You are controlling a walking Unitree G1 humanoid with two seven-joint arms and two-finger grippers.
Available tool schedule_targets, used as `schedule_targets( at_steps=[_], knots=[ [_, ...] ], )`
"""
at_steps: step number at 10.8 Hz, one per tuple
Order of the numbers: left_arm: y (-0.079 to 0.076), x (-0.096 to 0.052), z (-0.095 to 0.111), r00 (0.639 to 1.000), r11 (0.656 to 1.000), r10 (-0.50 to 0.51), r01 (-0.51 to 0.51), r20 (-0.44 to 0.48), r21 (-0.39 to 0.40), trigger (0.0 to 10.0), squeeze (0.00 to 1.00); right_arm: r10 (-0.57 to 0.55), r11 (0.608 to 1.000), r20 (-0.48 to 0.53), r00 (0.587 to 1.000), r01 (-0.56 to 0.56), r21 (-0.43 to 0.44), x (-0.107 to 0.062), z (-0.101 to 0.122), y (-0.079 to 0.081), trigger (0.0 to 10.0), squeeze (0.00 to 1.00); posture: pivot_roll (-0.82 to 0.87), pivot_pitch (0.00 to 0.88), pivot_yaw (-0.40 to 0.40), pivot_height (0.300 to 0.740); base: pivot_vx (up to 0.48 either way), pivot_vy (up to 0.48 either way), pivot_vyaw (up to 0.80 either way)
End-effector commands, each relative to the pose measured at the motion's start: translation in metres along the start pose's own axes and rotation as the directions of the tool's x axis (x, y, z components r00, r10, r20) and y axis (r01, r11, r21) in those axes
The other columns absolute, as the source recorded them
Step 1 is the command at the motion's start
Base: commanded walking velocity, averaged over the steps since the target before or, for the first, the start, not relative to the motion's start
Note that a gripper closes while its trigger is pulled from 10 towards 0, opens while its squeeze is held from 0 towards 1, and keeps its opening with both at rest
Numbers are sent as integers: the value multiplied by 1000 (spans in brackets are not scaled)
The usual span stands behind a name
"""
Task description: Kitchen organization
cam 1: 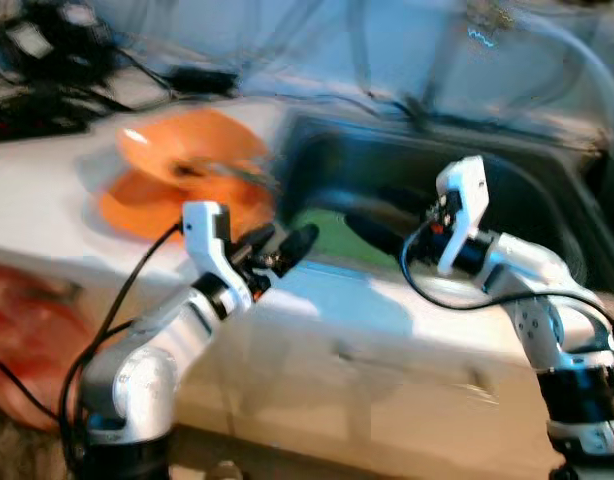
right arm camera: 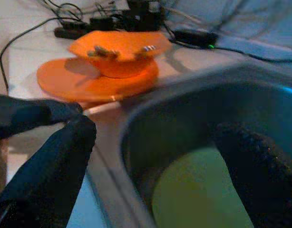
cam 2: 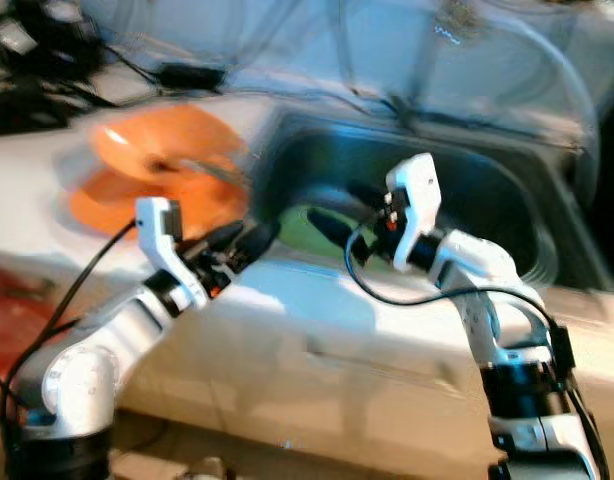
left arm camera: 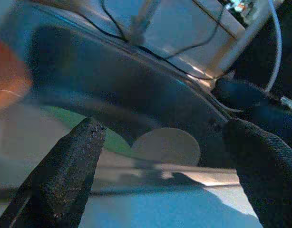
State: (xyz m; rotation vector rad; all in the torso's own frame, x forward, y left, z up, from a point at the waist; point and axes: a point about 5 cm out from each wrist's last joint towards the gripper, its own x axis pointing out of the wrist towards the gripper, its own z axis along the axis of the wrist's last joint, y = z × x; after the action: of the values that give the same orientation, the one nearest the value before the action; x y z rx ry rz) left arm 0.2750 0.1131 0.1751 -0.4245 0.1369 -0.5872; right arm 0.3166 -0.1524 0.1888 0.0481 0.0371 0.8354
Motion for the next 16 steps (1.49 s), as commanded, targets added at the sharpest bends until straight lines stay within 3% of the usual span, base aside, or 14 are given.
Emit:
schedule_targets(
  at_steps=[1, 2, 3, 4, 5, 7, 9, 11, 16],
  knots=[
    [5, -1, 4, 998, 997, 60, -62, 33, 54, 10000, 0, -30, 1000, 31, 999, 30, -3, 1, 6, -2, 10000, 0, 122, 37, -54, 740, 0, 0, 0],
    [18, -5, 7, 980, 975, 178, -187, 88, 117, 10000, 0, -88, 996, 65, 994, 86, 32, 6, 5, -2, 10000, 0, 121, 37, -52, 740, 0, 0, 0],
    [24, -8, 9, 966, 960, 228, -244, 123, 139, 10000, 0, -119, 992, 83, 989, 115, 48, 8, 4, -2, 10000, 0, 121, 37, -52, 740, 0, 0, 0],
    [36, -14, 10, 935, 903, 305, -344, 180, 256, 10000, 0, -157, 986, 97, 983, 150, 74, 13, -2, 3, 10000, 0, 121, 37, -52, 740, 0, 0, 0],
    [42, -17, 11, 914, 868, 346, -398, 213, 296, 10000, 0, -168, 983, 99, 981, 160, 85, 14, -4, 5, 10000, 0, 121, 36, -48, 740, 0, 0, 0],
    [52, -19, 12, 884, 845, 402, -459, 240, 275, 10000, 0, -176, 982, 103, 979, 168, 88, 15, -4, 7, 10000, 0, 121, 36, -48, 740, 0, 0, 0],
    [56, -16, 16, 871, 842, 412, -476, 266, 253, 10000, 0, -180, 982, 112, 977, 171, 84, 16, -2, 7, 10000, 0, 119, 37, -49, 740, 144, 0, 0],
    [52, -13, 16, 888, 865, 374, -439, 268, 244, 10000, 0, -180, 982, 119, 977, 170, 84, 16, -1, 8, 10000, 0, 120, 37, -45, 740, 364, 0, 0],
    [47, -9, 23, 892, 872, 346, -420, 289, 251, 10000, 0, -185, 981, 143, 972, 174, 86, 18, 4, 9, 10000, 0, 122, 38, -44, 740, 428, 0, 0]
  ],
)
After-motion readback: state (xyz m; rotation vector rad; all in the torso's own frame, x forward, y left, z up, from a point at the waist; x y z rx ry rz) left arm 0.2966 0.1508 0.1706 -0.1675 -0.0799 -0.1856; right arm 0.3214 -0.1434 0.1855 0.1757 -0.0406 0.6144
